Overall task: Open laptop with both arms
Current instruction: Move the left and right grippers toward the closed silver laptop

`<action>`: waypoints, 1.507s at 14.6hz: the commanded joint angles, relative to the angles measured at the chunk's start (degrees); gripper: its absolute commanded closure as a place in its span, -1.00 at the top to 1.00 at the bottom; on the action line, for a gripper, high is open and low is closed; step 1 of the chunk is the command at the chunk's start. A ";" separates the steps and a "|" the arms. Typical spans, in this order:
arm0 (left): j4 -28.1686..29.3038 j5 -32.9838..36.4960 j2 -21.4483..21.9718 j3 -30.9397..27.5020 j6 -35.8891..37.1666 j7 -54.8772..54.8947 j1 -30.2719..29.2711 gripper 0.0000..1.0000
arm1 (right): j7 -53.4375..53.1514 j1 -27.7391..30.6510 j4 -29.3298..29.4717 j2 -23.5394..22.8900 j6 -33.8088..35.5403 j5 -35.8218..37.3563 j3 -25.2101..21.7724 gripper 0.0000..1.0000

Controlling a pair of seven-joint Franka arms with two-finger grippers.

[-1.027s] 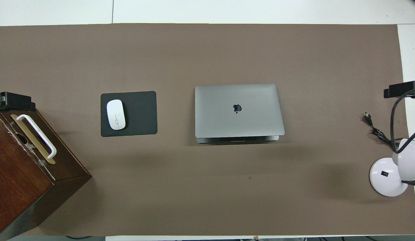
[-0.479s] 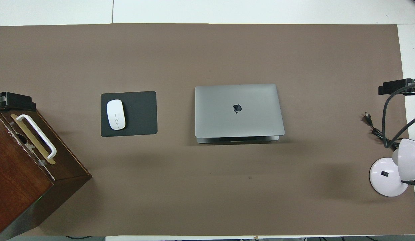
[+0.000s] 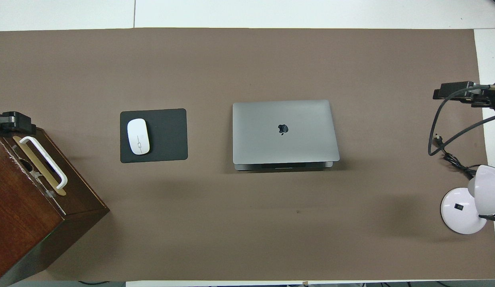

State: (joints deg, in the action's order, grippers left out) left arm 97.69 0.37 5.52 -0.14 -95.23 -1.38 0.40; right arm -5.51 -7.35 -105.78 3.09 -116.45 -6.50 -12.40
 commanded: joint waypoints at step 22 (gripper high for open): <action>41.42 -7.84 17.32 0.05 -42.21 0.15 12.95 -1.00 | -18.13 -15.40 -35.35 14.03 -41.72 -25.23 0.27 1.00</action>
State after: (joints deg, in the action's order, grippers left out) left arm 132.22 -6.13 18.89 0.64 -131.70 -1.32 11.09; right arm -23.89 -20.93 -134.14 11.93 -153.05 -30.54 -12.14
